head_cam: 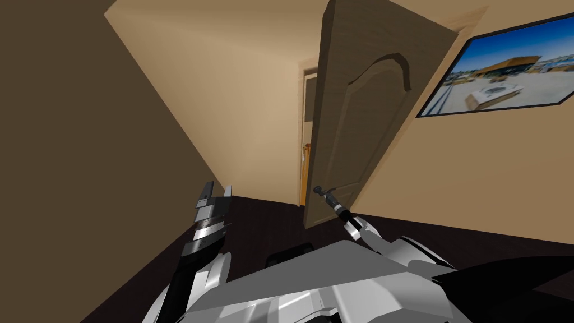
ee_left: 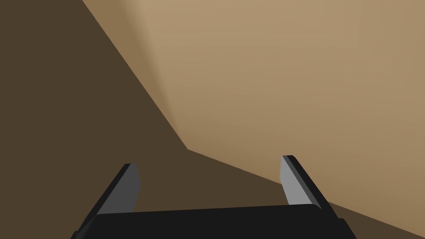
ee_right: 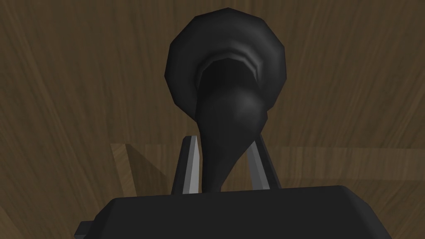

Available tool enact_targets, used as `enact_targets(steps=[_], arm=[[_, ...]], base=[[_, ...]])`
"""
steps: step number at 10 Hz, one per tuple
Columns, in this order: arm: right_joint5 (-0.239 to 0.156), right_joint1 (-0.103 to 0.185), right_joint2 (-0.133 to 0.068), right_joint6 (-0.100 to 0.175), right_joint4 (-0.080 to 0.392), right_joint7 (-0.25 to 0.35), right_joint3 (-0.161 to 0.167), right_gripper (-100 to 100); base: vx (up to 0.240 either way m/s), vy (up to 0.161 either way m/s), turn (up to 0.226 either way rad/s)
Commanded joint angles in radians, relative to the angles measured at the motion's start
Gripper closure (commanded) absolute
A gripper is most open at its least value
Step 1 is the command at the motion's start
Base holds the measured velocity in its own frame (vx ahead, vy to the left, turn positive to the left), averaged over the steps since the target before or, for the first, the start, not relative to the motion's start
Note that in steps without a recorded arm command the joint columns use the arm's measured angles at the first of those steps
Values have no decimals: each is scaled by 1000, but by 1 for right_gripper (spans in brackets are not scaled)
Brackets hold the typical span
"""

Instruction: Pull the door open

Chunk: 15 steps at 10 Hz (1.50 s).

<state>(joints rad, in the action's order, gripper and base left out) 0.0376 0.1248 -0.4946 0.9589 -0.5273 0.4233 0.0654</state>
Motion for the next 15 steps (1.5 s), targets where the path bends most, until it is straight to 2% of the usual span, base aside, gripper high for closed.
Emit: enact_targets(steps=[1, 3, 4, 5, 8, 10, 11, 12, 15], arm=[[0, 0, 0, 0, 0, 0, 0, 100], [7, -28, -23, 53, 9, 25, 15, 100], [9, -34, -29, 66, 11, 30, 18, 100], [11, -47, -42, 91, 14, 41, 25, 100], [15, -65, -60, 129, 19, 58, 34, 100], [20, -86, -81, 173, 25, 76, 44, 100], [20, -79, -70, 161, 29, 70, 44, 100], [21, -90, -76, 185, 37, 76, 46, 100], [21, -106, -90, 222, 50, 84, 47, 100]], base=[[-83, -25, 11], [-161, -67, 147], [-187, -107, 121], [-160, -85, 130], [-124, -59, 77], [-138, -71, 114], [-69, -39, 33], [-112, -68, 159], [-193, -102, 180]])
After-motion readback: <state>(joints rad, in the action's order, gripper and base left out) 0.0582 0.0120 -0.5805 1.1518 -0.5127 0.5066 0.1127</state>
